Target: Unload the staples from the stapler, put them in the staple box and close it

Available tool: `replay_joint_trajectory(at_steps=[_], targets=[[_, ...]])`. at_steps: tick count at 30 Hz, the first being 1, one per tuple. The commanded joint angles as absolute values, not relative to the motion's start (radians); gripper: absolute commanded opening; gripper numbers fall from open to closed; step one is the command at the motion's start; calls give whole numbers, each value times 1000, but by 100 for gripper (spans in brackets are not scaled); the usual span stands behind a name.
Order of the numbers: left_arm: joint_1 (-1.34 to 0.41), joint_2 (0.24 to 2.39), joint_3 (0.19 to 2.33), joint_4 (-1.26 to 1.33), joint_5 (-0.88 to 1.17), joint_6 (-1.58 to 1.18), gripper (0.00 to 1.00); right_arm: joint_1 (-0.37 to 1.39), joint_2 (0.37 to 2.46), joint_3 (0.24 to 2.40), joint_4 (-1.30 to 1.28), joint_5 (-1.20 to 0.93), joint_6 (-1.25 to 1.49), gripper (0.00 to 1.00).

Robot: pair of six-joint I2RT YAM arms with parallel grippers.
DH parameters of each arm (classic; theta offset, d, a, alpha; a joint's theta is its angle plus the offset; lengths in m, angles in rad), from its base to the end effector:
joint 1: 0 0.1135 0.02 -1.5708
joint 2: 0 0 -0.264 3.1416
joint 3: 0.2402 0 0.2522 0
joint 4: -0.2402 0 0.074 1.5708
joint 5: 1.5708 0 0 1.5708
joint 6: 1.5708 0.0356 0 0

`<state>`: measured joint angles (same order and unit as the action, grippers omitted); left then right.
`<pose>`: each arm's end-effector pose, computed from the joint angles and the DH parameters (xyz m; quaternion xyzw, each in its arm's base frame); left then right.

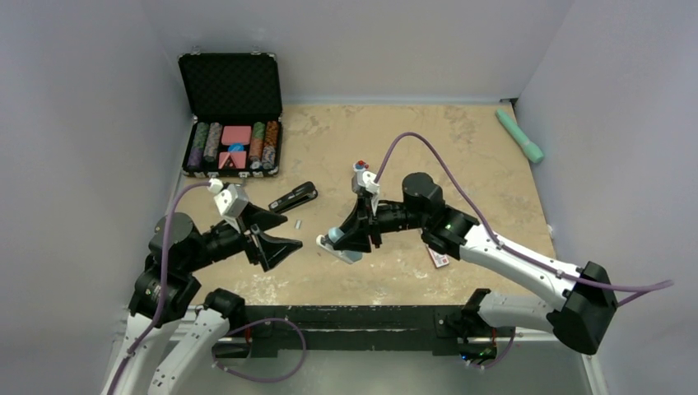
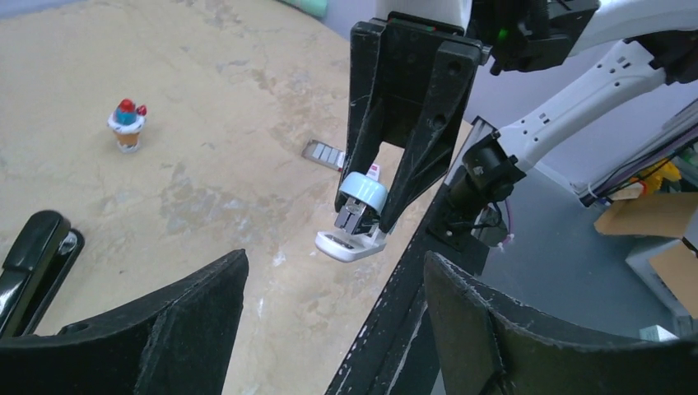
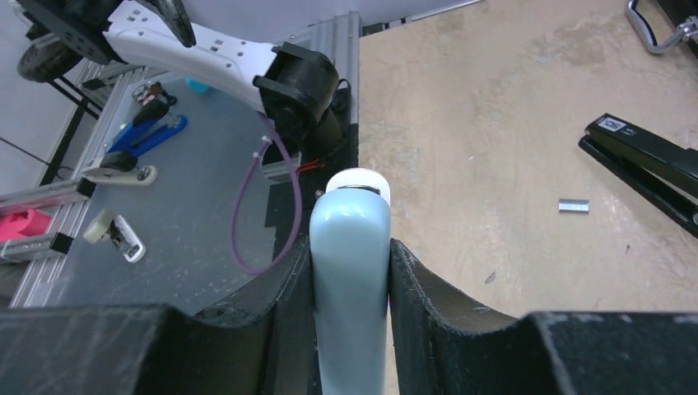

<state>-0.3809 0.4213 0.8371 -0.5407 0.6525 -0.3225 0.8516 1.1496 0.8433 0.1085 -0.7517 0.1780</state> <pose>0.0666 -0.0500 0.3625 0.2327 0.7038 -0.4415 0.5055 0.1542 0.2130 0.3181 -0.4573 0.6022 0.5374 0.3734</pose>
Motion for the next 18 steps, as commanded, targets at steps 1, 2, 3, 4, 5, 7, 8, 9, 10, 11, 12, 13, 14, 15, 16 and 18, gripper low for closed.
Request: replay_joint_trajectory(at_steps=[1,2,3,4,5,7,8,9,10,11,12,13,14,15,16,18], targets=[[-379,459,828,-383,767,-376,81,855,1110,877,166,-826,162,0],[-379,468,827,-368,780,-382,81,855,1107,877,168,-827,163,0],[-379,478,825,-352,796,-387,82,855,1102,876,167,-826,163,0],[-380,491,825,-343,810,-392,82,856,1100,875,166,-824,163,0],[-380,505,829,-339,828,-397,82,855,1096,873,166,-822,163,0],[-379,528,834,-335,860,-398,82,855,1088,871,168,-822,165,0],[-379,537,834,-325,880,-406,82,854,1084,870,172,-825,166,0],[-379,542,832,-315,904,-410,83,855,1081,869,173,-825,167,0],[-379,548,831,-301,931,-415,83,854,1078,867,178,-828,167,0],[-379,557,830,-288,960,-421,83,855,1075,866,182,-835,169,0],[-379,567,834,-279,988,-424,83,856,1073,865,187,-842,171,0],[-380,579,838,-270,1012,-429,81,856,1072,867,193,-853,175,0],[-379,589,840,-255,1043,-435,79,856,1071,869,196,-867,178,0],[-380,598,841,-234,1070,-443,78,856,1069,872,201,-882,181,0],[-379,602,843,-225,1089,-445,78,856,1067,877,200,-894,181,0],[-379,598,846,-213,1104,-437,76,856,1061,886,197,-912,181,0]])
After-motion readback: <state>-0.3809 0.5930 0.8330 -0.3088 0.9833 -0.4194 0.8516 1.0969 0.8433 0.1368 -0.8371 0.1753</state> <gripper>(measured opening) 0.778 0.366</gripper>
